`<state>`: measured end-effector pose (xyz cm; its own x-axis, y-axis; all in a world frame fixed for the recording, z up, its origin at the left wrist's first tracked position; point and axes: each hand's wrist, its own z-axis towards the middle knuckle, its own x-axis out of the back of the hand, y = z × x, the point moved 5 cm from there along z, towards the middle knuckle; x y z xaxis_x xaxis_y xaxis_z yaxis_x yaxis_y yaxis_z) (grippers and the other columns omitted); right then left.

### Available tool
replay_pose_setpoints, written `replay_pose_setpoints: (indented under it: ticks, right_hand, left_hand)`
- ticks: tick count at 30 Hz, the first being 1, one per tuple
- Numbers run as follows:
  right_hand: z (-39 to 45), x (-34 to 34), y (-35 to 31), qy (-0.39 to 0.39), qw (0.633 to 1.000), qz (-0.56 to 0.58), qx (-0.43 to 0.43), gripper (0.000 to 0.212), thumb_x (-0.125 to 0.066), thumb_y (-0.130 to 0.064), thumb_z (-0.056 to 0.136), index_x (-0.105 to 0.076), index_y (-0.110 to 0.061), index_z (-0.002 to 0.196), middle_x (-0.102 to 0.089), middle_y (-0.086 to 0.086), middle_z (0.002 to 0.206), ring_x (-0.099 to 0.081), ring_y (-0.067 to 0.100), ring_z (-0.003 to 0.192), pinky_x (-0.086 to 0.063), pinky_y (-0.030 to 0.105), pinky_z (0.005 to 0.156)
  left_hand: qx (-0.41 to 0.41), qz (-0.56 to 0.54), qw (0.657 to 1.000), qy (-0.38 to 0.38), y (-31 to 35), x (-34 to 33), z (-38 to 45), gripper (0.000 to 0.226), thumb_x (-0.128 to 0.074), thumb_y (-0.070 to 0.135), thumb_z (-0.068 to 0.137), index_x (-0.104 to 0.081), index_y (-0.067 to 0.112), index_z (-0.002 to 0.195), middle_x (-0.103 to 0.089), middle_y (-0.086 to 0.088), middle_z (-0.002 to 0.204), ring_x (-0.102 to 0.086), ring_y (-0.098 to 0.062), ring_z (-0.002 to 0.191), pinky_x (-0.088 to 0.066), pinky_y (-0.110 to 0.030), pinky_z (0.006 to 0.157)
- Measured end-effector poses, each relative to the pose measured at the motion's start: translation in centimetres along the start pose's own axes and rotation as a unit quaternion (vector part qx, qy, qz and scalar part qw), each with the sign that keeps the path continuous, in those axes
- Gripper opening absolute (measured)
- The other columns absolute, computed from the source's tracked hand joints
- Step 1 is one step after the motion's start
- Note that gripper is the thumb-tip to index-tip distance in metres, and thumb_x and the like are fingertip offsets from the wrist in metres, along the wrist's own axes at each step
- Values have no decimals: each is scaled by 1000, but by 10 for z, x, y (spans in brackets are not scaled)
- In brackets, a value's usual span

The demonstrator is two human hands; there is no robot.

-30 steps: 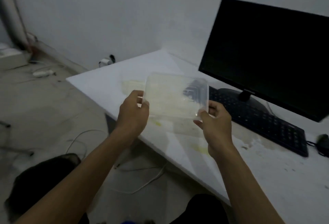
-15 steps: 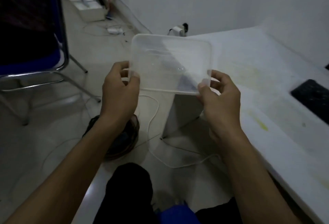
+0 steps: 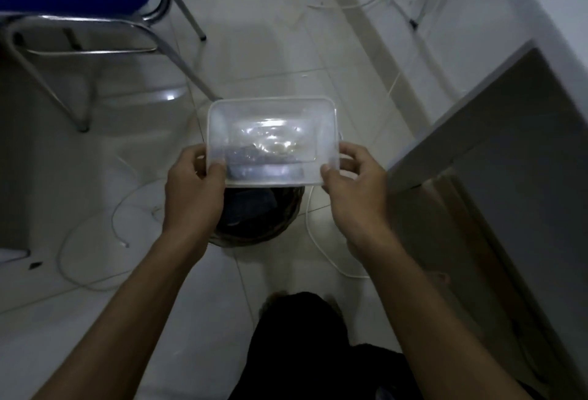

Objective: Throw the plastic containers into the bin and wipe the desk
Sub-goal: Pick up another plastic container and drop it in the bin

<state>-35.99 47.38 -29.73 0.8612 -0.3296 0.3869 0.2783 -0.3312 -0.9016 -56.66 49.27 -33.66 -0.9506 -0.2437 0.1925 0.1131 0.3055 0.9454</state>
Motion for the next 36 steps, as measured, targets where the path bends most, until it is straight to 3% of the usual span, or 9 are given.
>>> replay_pose_setpoints:
  ticks: [4,9,15,20,23,27,30,33,36]
  right_hand:
    - [23,-31,49,-8,998,-50,-34,27,-60,-17,82,-61,-31,104,-65,-7,95,-65,14,84,-57,44,76]
    - [47,-61,108,-43,991,-90,-92,22,-64,-16,81,-64,-23,103,-65,-11,79,-66,15,77,-59,42,70]
    - [73,-97,167,-63,980,-115,-150,15,-62,-15,81,-66,-20,95,-70,3,84,-69,23,74,-59,45,68]
    - [94,-120,190,-74,976,-114,-168,17,-57,-7,85,-62,-24,83,-67,-3,73,-69,18,61,-60,41,63]
    - [106,-130,199,-75,971,-136,-180,21,-59,-6,83,-62,-25,78,-65,-7,67,-69,19,64,-60,40,67]
    - [121,-143,211,-85,958,-214,-171,13,-56,-6,83,-69,-9,83,-69,6,78,-66,24,72,-58,37,71]
    - [125,-154,217,-108,946,-256,-165,17,-50,-6,85,-66,-3,88,-65,8,87,-60,22,77,-50,27,68]
    - [126,-168,221,-129,940,-273,-162,14,-52,-2,81,-61,0,91,-63,10,96,-60,26,85,-51,30,73]
    - [126,-181,228,-176,924,-297,-162,9,-54,0,81,-58,0,88,-56,5,88,-55,21,81,-44,24,67]
  left_hand:
    - [60,45,997,-9,-52,-9,21,17,-50,21,91,-54,26,106,-59,14,88,-60,-15,79,-48,-30,64]
    - [115,99,988,-22,-110,-18,43,27,-46,18,90,-59,25,112,-64,6,91,-63,-22,85,-55,-43,77]
    - [134,172,976,-18,-162,-23,66,38,-39,6,90,-59,20,118,-60,11,82,-60,-12,76,-46,-25,60]
    - [138,200,970,-32,-191,-29,85,28,-41,6,91,-60,26,94,-65,-3,85,-63,-23,79,-53,-39,72]
    - [143,200,967,-68,-201,-35,92,23,-43,8,92,-61,20,95,-65,-3,86,-62,-20,80,-51,-31,66]
    - [196,175,956,-129,-214,-51,101,25,-44,15,95,-58,16,116,-62,-3,98,-56,-16,84,-42,-24,64]
    - [245,155,942,-166,-223,-64,103,30,-45,17,95,-50,16,125,-56,3,104,-53,-14,90,-42,-24,79]
    - [280,158,931,-173,-231,-69,108,21,-48,19,90,-53,17,111,-60,-2,104,-58,-20,92,-49,-35,90]
    - [288,171,928,-165,-237,-71,114,20,-48,16,87,-59,5,100,-63,-10,95,-62,-25,87,-51,-37,82]
